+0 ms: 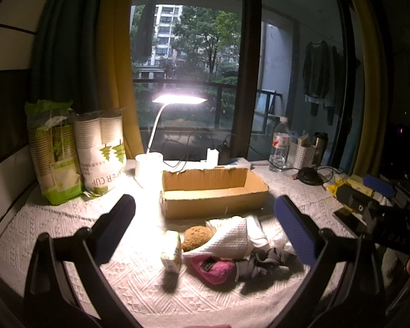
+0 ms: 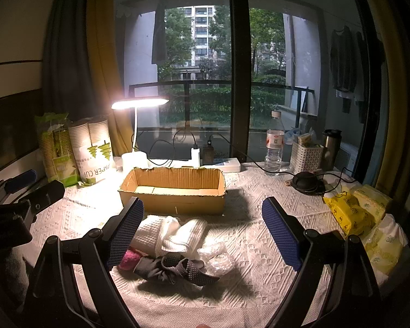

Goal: Organize soft objects

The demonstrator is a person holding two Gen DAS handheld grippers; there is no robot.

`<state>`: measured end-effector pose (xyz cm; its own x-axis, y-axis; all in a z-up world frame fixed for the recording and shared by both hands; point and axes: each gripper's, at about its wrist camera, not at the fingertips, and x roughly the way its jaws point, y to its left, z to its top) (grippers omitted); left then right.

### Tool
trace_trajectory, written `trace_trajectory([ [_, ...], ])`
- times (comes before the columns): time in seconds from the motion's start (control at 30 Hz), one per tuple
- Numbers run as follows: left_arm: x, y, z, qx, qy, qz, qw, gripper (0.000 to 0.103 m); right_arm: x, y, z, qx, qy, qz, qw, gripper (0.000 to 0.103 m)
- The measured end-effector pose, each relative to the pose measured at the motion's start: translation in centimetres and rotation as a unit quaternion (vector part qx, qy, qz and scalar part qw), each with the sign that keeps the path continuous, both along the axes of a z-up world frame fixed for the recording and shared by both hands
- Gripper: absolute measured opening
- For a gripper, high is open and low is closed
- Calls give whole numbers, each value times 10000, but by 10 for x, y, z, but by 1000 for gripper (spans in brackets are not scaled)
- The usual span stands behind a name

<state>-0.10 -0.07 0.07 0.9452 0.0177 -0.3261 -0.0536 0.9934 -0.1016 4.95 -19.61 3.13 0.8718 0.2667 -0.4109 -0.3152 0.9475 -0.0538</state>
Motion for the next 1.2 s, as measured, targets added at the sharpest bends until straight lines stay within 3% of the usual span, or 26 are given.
trace_trajectory([
  [1.2,-1,2,2,-53,-40,17,10000,102,-1,0,-1,21,19,-13,10000,91],
])
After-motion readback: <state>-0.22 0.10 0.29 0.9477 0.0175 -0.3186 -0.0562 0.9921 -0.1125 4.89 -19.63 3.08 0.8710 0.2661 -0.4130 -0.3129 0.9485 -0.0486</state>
